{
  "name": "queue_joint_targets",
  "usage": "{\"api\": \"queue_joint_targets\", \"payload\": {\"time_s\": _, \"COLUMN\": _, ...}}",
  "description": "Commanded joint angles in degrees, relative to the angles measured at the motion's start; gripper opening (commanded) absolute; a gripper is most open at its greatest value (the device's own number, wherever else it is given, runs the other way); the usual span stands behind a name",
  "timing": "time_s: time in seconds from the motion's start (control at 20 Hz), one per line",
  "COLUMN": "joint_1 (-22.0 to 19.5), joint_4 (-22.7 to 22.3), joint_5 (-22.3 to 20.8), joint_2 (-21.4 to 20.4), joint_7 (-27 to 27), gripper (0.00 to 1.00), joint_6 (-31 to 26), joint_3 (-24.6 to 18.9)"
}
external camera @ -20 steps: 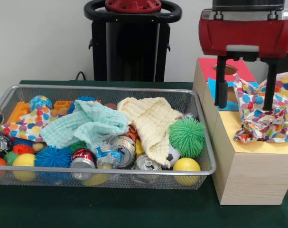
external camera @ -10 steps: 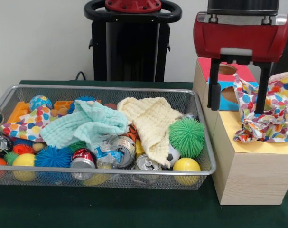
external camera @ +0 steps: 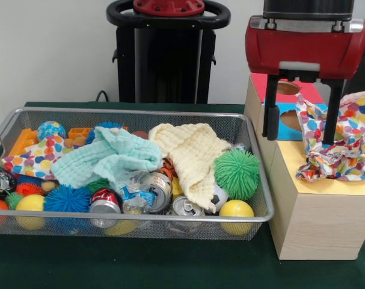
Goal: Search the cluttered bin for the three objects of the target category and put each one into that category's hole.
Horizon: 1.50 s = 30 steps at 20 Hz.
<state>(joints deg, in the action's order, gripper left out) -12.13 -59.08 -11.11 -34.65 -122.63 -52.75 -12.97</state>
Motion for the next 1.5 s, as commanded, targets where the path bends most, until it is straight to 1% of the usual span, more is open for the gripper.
{"api": "queue_joint_targets", "payload": {"time_s": 0.05, "joint_1": 0.27, "joint_4": -5.53, "joint_5": -4.06, "joint_2": -0.33, "joint_7": 8.19, "gripper": 1.0, "joint_6": -6.05, "joint_3": -0.04}}
{"api": "queue_joint_targets", "payload": {"time_s": 0.35, "joint_1": 0.47, "joint_4": -3.71, "joint_5": -4.04, "joint_2": 0.61, "joint_7": 7.84, "gripper": 1.0, "joint_6": -7.37, "joint_3": -0.09}}
{"api": "queue_joint_targets", "payload": {"time_s": 0.9, "joint_1": -0.02, "joint_4": -6.05, "joint_5": -3.89, "joint_2": -0.72, "joint_7": 8.4, "gripper": 1.0, "joint_6": -5.95, "joint_3": -0.33}}
{"api": "queue_joint_targets", "payload": {"time_s": 1.5, "joint_1": -0.18, "joint_4": -6.61, "joint_5": -3.86, "joint_2": -1.15, "joint_7": 8.14, "gripper": 1.0, "joint_6": -5.73, "joint_3": -0.44}}
